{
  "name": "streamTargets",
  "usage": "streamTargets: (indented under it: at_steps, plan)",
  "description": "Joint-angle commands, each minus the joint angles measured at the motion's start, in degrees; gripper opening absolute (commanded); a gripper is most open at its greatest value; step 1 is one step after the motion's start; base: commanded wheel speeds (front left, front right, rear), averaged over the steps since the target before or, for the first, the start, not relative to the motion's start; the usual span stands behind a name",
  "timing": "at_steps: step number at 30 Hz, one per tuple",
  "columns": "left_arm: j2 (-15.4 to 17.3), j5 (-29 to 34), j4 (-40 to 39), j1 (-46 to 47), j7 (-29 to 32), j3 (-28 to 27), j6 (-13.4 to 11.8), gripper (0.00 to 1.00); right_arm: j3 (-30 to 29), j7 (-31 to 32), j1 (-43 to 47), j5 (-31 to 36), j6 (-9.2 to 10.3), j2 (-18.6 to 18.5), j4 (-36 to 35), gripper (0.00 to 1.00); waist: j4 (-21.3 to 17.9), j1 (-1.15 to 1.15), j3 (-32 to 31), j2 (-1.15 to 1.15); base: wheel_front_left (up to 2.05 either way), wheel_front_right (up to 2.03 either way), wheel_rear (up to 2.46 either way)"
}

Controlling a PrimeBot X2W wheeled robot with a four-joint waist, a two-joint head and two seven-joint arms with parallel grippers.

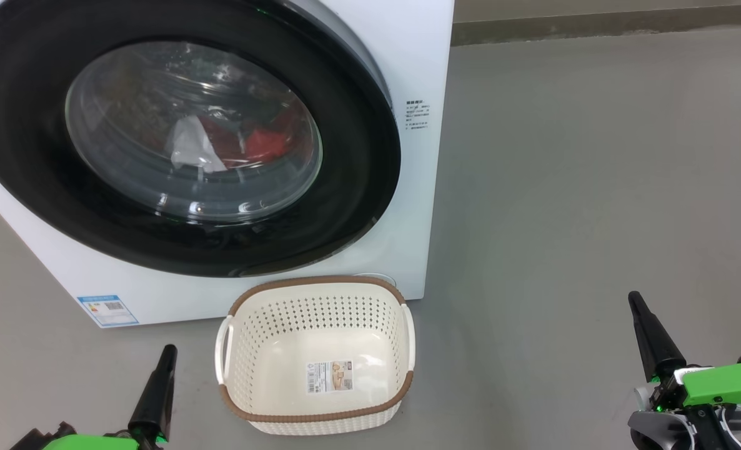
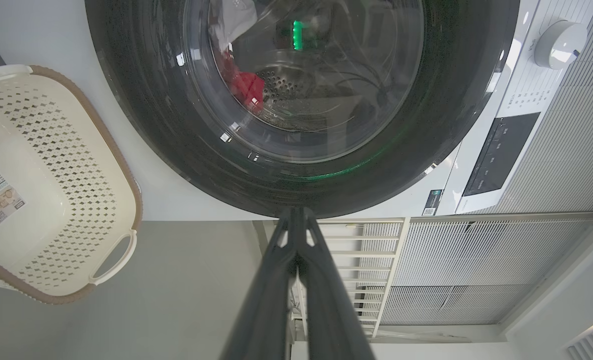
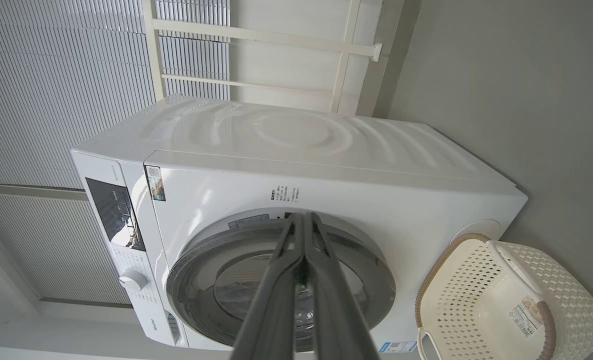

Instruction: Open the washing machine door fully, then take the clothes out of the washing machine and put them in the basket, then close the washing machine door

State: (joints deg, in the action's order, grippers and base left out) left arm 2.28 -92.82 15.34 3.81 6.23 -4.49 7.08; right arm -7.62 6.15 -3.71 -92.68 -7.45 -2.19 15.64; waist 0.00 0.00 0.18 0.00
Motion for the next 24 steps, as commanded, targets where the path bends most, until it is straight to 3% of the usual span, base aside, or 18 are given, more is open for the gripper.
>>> streamTargets:
  at_steps: [1, 11, 12, 17, 21, 24]
  plan:
    - [0.60, 0.65, -1.31, 2.38, 0.25, -2.02, 0.41, 0.00, 1.11, 0.33, -2.47, 0.50, -0.03, -0.69, -1.62, 0.00, 0.00, 0.00, 0.00, 0.00, 0.00, 0.00, 0.00]
    - [0.60, 0.64, -1.31, 2.38, 0.25, -2.02, 0.41, 0.00, 1.11, 0.33, -2.47, 0.50, -0.03, -0.69, -1.62, 0.00, 0.00, 0.00, 0.00, 0.00, 0.00, 0.00, 0.00]
    - [-0.01, -0.01, 0.05, 0.00, 0.00, 0.02, 0.00, 1.00, 0.01, -0.01, 0.00, 0.00, 0.00, 0.02, 0.05, 1.00, 0.00, 0.00, 0.00, 0.00, 0.00, 0.00, 0.00]
    - [-0.66, -0.07, 2.50, -1.40, -0.20, 0.62, -0.04, 1.00, 0.38, -0.18, 1.43, -0.09, -0.01, 1.06, 2.72, 1.00, -0.01, 0.00, 0.09, 0.00, 0.00, 0.00, 0.00]
    - [-0.60, -0.02, 2.22, -1.02, -1.01, 1.44, -0.02, 1.00, 0.92, -0.75, 1.09, 0.25, -0.01, 0.95, 2.36, 1.00, 0.02, 0.12, -0.01, 0.00, 0.00, 0.00, 0.00]
    - [-0.53, 0.46, 2.15, -0.87, -1.55, 2.01, -0.01, 1.00, 1.60, -1.26, 0.98, 0.84, -0.01, 0.72, 2.21, 1.00, 0.02, 0.06, 0.01, 0.00, 0.00, 0.00, 0.00]
